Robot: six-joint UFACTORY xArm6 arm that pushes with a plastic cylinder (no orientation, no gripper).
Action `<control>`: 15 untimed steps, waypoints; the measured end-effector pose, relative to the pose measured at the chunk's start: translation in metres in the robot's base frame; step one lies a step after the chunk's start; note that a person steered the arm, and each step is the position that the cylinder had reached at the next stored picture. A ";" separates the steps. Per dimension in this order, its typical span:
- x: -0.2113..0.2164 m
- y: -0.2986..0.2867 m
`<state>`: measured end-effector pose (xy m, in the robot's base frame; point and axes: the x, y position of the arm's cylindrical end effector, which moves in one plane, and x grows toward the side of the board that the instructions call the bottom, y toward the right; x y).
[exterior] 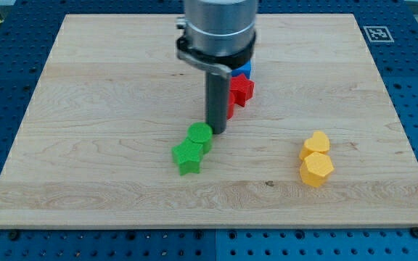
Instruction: Separate group of blocks
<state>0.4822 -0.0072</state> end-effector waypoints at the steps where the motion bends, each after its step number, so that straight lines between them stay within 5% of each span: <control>1: 0.008 -0.026; 3: -0.021 -0.033; 5: -0.045 0.035; 7: -0.097 0.007; 15: -0.128 0.080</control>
<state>0.3546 0.0727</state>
